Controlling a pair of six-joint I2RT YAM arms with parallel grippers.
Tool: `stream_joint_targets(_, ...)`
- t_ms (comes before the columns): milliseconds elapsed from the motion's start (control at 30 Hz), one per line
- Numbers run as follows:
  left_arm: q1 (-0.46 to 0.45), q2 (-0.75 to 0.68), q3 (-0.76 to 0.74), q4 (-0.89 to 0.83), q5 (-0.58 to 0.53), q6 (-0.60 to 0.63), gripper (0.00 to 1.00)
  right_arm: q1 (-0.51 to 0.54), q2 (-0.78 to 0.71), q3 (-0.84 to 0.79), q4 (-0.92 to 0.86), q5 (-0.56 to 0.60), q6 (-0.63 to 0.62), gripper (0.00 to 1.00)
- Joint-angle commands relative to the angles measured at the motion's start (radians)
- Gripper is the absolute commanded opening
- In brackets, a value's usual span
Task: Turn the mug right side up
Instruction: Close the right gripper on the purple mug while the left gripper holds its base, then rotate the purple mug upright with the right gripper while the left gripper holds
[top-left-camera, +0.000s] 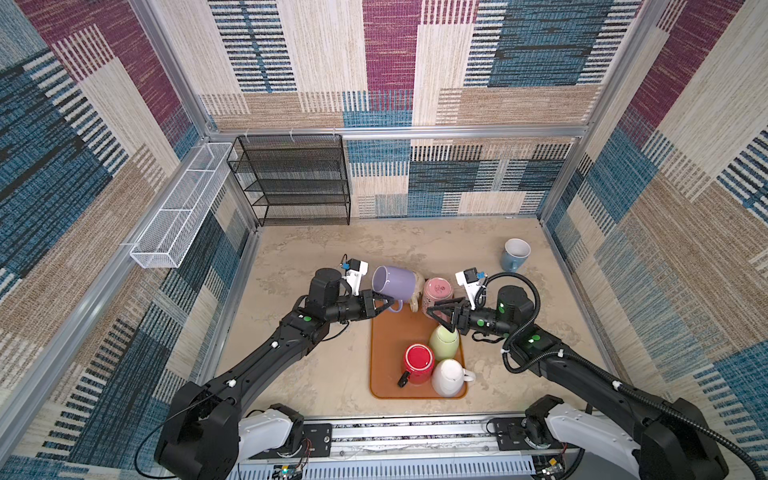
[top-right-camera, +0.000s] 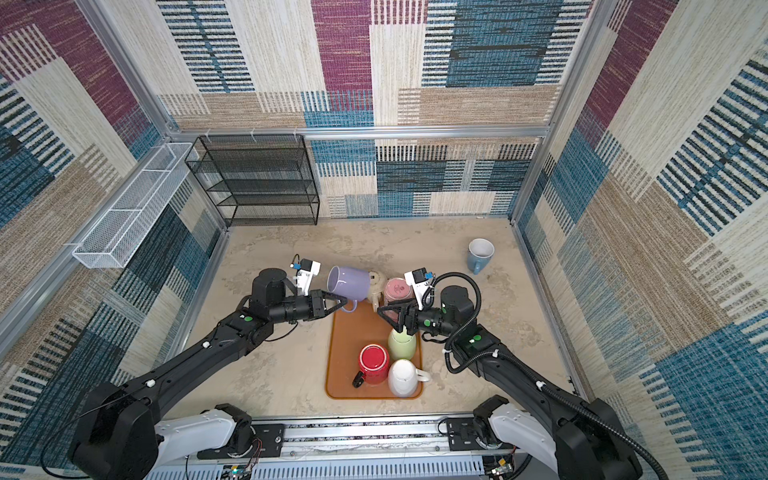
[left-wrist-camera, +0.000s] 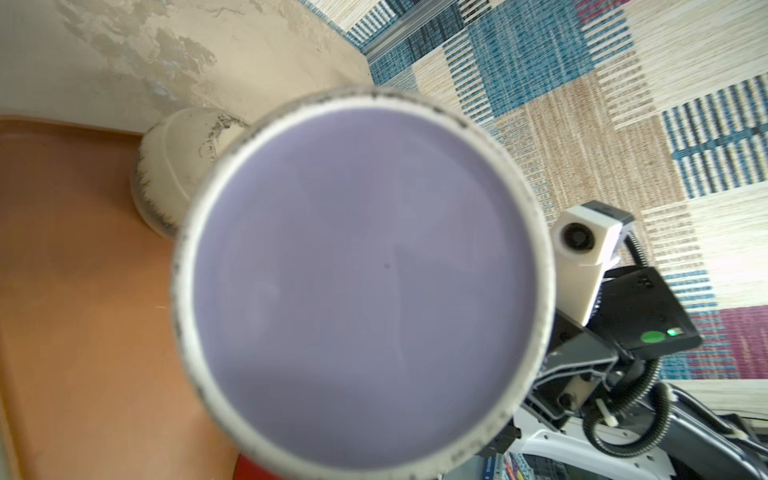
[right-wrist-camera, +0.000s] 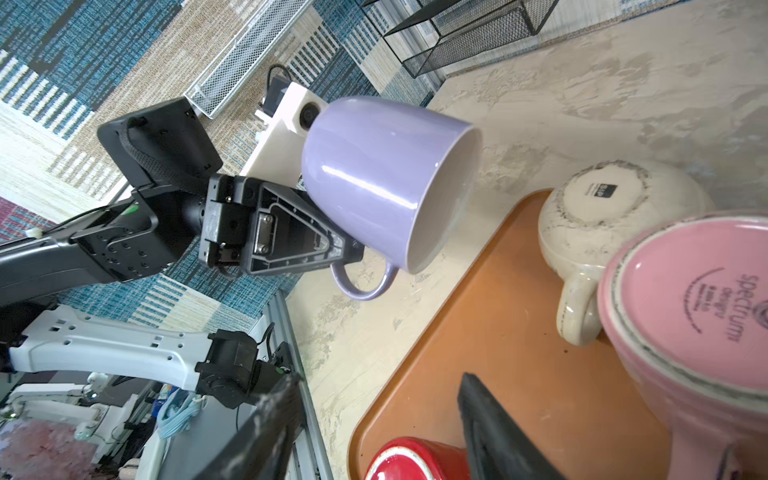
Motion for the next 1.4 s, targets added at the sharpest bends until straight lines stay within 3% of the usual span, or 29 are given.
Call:
stream_joint_targets(0, 0.007, 0.004, -0.016, 0.263, 0.079, -0.086, 0.00, -0.001, 0.018, -0.008, 0.137, -0.055, 0.063, 0.64)
stream_joint_targets(633, 0.015, 0.101, -0.004, 0.620, 0.133, -0.236, 0.00, -0.001, 0.198, 0.015, 0.541, -0.162, 0.272, 0.61)
stream_joint_targets(1033, 0.015, 0.104, 0.002, 0.700, 0.158, -0.272, 0.00, -0.001, 0.331, 0.073, 0.749, -0.199, 0.414, 0.63)
stream_joint_targets(1367, 0.011, 0.093, 0.002, 0.725, 0.176, -0.279, 0.00, 0.000, 0.451, 0.149, 0.917, -0.225, 0.564, 0.54)
